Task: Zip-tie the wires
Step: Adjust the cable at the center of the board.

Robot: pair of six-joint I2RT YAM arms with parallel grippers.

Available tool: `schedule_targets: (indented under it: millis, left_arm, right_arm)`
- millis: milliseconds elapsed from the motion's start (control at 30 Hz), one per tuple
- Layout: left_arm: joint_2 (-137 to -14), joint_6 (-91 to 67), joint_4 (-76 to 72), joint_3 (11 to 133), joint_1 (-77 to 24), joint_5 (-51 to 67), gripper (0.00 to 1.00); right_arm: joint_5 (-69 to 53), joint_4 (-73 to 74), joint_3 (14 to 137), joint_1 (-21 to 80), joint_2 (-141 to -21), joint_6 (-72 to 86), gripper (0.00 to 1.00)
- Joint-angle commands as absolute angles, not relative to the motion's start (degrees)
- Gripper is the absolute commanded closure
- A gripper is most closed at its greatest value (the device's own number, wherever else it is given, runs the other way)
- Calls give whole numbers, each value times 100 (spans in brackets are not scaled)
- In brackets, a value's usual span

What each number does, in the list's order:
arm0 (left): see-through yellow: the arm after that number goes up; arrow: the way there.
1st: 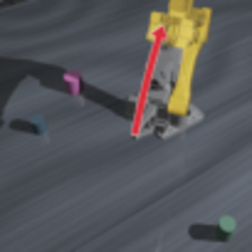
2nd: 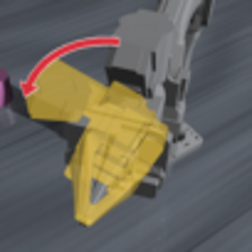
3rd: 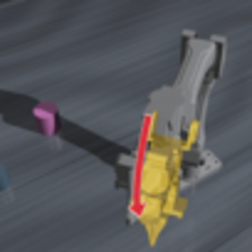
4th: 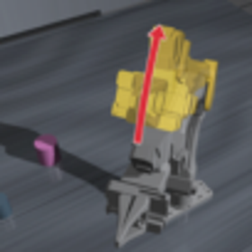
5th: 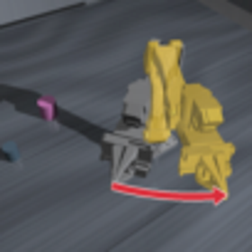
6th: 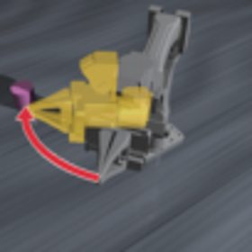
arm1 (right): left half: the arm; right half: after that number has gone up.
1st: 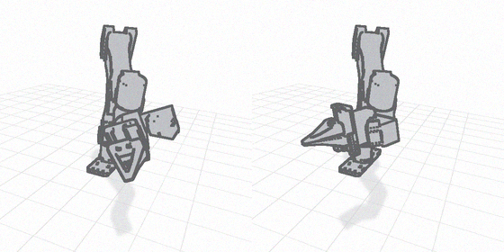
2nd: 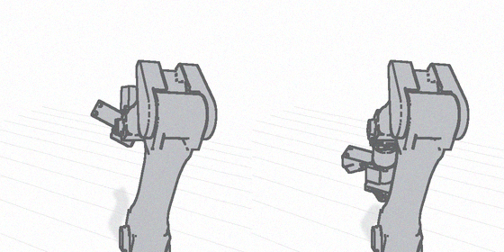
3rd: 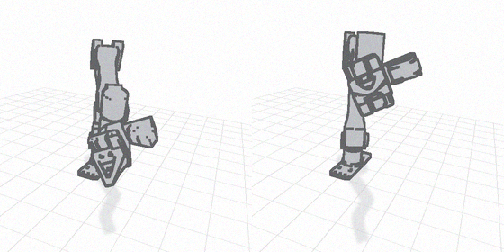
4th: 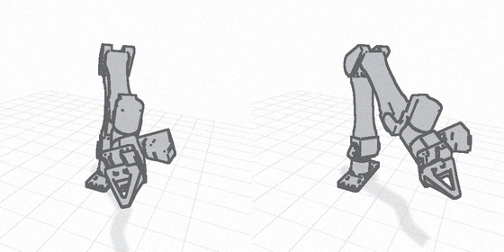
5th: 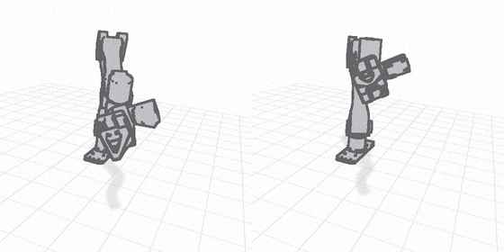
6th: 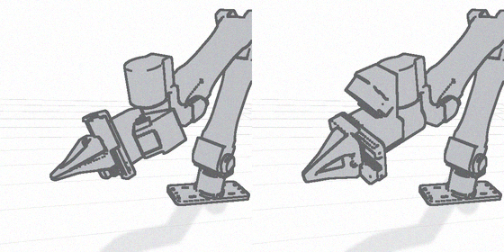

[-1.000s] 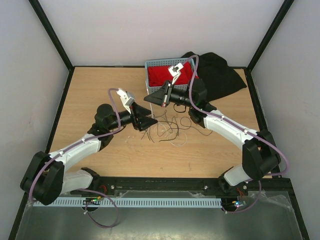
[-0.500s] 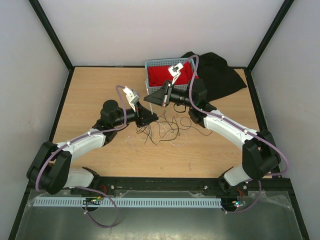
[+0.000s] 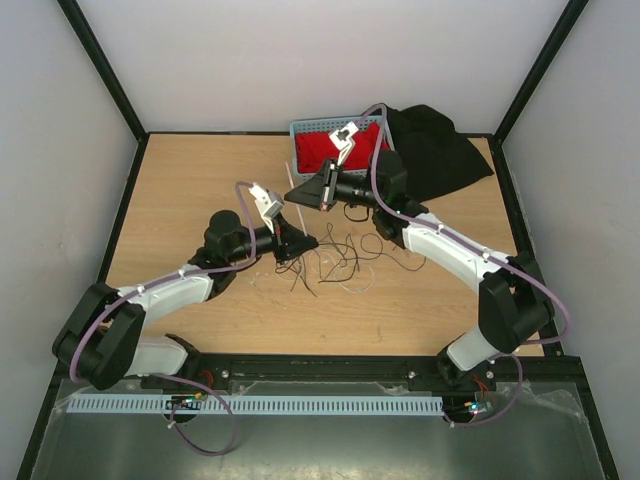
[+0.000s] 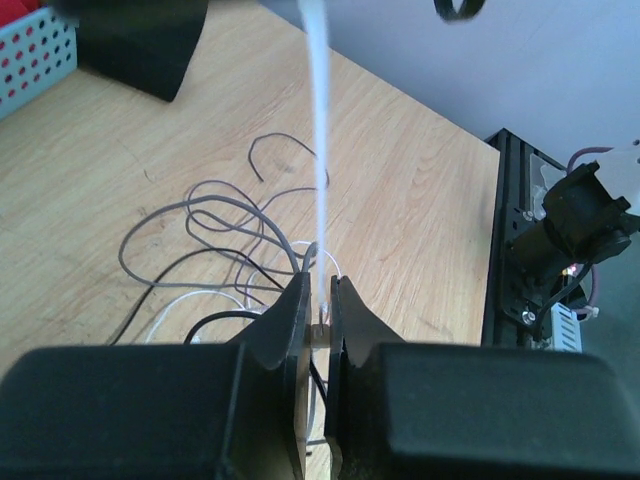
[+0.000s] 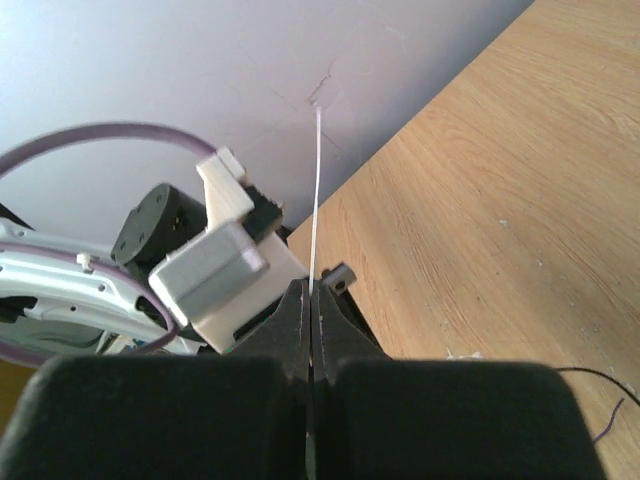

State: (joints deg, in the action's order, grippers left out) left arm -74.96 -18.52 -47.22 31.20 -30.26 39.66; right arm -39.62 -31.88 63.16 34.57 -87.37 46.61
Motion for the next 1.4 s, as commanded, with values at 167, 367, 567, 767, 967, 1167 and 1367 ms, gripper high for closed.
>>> schedule_targets:
  millis: [167, 367, 567, 767, 967, 1167, 1367]
  left_arm:
    - [-7563, -2021, -4801, 2554, -3325, 3813, 91]
    - [-7610, -2098, -4910, 2340, -3375, 3751, 92]
    - [-7445, -2120, -4898, 2350, -3346, 3630, 95]
    - [-6965, -2102, -3995, 2649, -3132, 3551, 98]
    - [-6332, -2140, -2493, 3257, -2652, 3708, 100]
    - [-6176, -2224, -1483, 3889, -2462, 3879, 100]
    - [-6422, -2433, -1019, 4627, -2485, 4061, 100]
  right_arm:
    - [-3897, -3150, 7454, 3444, -8882, 4469, 100]
    - [-3897, -3133, 7620, 3445, -8930, 4475, 100]
    - [-3937, -3108, 7579, 3439, -8876, 4412, 100]
    - [-4105, -3184, 7475, 3314, -8766, 4434, 100]
    - [-4141, -3343, 7092, 2974, -8380, 4337, 57]
    - [-3983, -3238, 6299, 2354, -7789, 3983, 20]
    - [-3281, -2219, 5508, 1970, -6914, 2755, 1]
